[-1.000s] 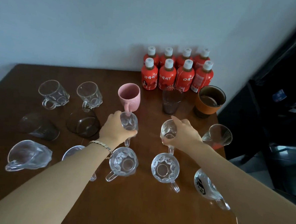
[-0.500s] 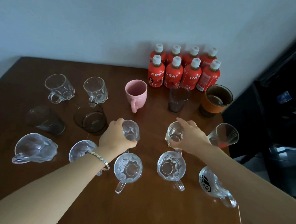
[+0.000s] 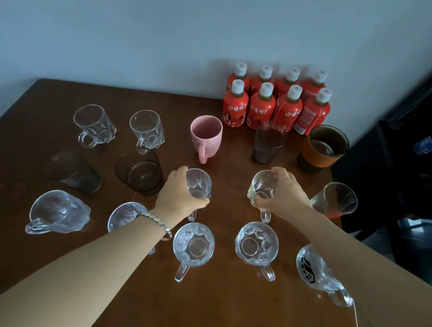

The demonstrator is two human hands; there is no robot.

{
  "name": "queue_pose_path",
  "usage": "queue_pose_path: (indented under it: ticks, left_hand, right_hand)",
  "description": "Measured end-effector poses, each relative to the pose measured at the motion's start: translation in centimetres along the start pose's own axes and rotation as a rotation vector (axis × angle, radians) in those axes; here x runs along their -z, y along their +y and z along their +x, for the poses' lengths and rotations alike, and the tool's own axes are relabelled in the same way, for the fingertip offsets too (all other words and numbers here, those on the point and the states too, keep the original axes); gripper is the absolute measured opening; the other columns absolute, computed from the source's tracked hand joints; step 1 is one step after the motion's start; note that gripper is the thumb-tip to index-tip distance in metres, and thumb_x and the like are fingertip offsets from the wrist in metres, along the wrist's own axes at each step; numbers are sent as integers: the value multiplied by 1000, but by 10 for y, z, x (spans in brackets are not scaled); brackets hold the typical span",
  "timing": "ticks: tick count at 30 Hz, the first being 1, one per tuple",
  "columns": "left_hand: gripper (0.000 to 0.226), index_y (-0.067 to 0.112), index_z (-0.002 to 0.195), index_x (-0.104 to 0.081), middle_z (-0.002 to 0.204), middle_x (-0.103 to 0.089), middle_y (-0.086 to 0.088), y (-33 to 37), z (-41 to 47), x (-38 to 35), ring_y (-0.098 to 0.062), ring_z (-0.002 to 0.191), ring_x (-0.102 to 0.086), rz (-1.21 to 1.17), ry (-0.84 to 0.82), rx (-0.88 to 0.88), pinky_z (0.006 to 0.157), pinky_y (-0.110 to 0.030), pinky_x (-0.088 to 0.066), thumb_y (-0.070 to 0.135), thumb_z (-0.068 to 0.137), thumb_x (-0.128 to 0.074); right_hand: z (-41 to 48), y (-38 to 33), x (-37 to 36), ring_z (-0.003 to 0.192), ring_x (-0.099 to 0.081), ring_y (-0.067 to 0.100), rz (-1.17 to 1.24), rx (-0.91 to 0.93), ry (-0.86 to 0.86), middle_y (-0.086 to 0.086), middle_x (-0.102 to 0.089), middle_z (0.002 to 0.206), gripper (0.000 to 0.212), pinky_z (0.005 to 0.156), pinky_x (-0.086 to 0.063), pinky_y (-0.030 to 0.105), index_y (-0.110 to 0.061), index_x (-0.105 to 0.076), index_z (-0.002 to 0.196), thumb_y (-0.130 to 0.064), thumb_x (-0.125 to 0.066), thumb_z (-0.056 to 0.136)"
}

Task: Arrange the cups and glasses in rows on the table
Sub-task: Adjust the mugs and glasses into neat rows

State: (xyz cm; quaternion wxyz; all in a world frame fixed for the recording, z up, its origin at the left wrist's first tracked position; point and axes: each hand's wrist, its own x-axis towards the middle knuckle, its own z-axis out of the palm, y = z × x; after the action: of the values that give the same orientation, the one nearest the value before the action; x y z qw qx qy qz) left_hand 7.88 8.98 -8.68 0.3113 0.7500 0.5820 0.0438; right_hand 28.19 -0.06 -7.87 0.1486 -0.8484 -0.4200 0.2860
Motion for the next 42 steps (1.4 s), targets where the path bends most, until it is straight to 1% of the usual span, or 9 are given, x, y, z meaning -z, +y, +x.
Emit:
queue_pose_path:
  ticks: [4,8,15,19,23,26,32,36,42]
  left_hand:
    - [91,13,146,-29,144,-42,-8,0,-1,1,-24,129,-49,-6,-6,-9,97,-34,-49,33,72,-80]
    - [90,13,146,-28,145,-40,-8,3,0,3,-25,130,-48,-18,-9,-15,98,-33,-47,32,74,-78]
    - [103,14,151,-12,152,-27,-9,1,-14,15,-25,133,-45,0,-58,-17,98,-35,-47,40,75,-76]
    - [62,17,143,-35,145,-40,-5,-20,-28,52,-22,124,-54,22,92,-106,92,-35,-52,35,89,-61]
    - [26,13,114,-63,112,-63,-3,-64,-34,103,-20,105,-62,62,273,-248,82,-34,-52,16,89,-57]
    - [26,13,115,-62,115,-62,-3,-103,-27,141,-21,108,-60,86,307,-227,86,-37,-53,14,89,-57]
    - [69,11,143,-34,150,-35,-8,-182,12,205,-27,136,-39,175,168,-114,108,-41,-40,30,85,-66]
    - [96,15,151,-13,159,-19,-5,-209,31,211,-25,144,-28,125,-72,-49,112,-42,-34,44,80,-70]
    - [98,22,149,-20,150,-35,-1,-217,50,198,-22,135,-42,90,-237,-106,104,-42,-43,47,72,-75]
  right_hand:
    - [-2,2,-1,130,-44,23,-11,8,-18,3,-35,147,95,102,-44,38,-20,-22,147,-39,-77,72]
    - [-10,3,0,144,-22,22,-76,51,28,1,-25,155,103,117,-27,42,-18,-16,150,-50,-75,72]
    - [-31,-19,1,143,-20,18,-138,267,114,0,-33,151,61,117,-20,35,-15,-40,141,-27,-64,87]
    - [-40,-63,-9,140,-31,16,-128,391,93,-1,-48,143,40,116,-23,32,-15,-57,128,-22,-61,89]
    - [-47,-118,-32,117,-56,20,-25,439,19,2,-62,122,30,98,-42,28,-14,-65,114,-15,-62,85]
    - [-46,-164,-53,120,-53,17,-44,427,-34,0,-55,132,40,96,-42,24,-15,-56,127,-20,-62,88]
    - [-22,-249,-103,141,-28,32,-111,77,-108,10,-18,155,111,110,-37,45,-20,-4,152,-47,-76,72]
    - [-15,-265,-130,134,-38,33,-158,-96,-71,12,-27,148,111,103,-41,43,-17,-9,151,-47,-78,69]
    - [-28,-274,-148,132,-42,28,-216,-91,-41,6,-30,147,111,99,-45,40,-20,-12,150,-57,-74,67]
